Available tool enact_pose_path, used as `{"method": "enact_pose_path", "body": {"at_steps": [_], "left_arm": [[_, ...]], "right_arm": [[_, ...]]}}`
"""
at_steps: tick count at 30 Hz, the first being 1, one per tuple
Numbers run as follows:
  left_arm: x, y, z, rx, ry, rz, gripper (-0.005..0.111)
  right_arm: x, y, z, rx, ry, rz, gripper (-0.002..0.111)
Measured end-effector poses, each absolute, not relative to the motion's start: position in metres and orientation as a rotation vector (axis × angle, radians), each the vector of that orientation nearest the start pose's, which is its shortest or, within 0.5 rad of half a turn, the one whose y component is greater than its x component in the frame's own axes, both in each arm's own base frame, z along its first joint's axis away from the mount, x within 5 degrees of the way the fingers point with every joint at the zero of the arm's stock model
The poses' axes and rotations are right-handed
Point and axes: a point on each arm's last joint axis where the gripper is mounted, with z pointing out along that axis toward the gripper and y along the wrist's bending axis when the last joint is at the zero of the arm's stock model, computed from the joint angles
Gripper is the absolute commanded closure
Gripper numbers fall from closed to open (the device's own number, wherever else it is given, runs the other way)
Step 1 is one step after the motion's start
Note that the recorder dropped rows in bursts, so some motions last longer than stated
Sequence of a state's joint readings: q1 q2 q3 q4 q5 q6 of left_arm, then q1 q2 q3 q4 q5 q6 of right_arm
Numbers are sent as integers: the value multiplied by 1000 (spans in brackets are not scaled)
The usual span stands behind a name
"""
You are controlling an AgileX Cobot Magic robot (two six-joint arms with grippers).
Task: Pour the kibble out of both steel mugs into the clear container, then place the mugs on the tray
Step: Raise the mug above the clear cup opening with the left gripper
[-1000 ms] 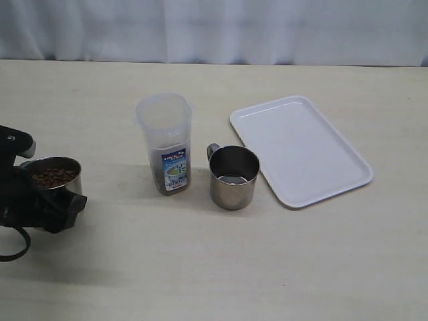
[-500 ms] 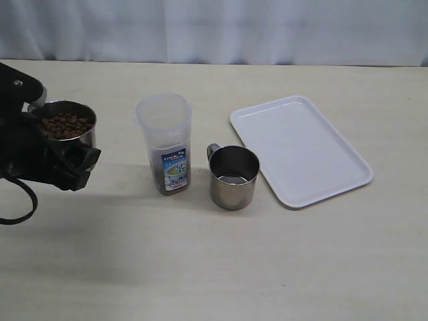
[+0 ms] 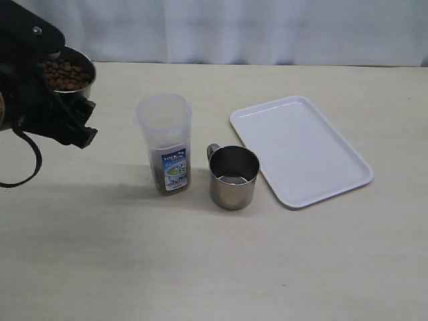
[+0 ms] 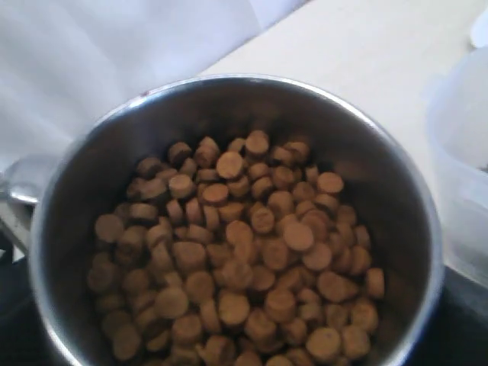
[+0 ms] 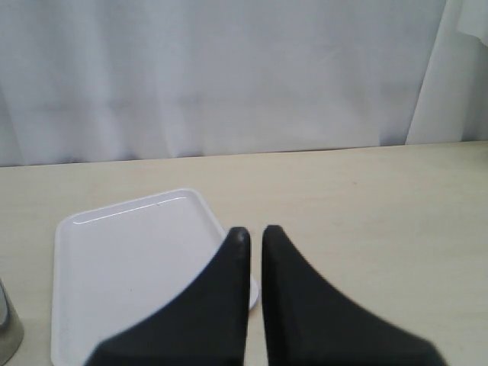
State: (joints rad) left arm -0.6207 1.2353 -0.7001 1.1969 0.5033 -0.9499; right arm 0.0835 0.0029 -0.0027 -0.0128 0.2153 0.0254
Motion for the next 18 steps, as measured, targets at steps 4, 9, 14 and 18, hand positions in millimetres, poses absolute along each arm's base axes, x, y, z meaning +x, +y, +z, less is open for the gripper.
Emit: {"method": "enact_pose_path", "body": {"at_steps": [4, 9, 14, 18], "left_arm": [[216, -122, 271, 676, 1968, 334, 107], [215, -132, 269, 741, 1924, 343, 107], [226, -139, 254, 764, 1941, 387, 107], [237, -149, 252, 769, 1943, 397, 107]], "right_arm": [[56, 4, 194, -58, 1699, 70, 104], [56, 4, 194, -58, 1699, 70, 104], [56, 4, 194, -58, 1699, 70, 104], [56, 4, 194, -58, 1699, 70, 104]]}}
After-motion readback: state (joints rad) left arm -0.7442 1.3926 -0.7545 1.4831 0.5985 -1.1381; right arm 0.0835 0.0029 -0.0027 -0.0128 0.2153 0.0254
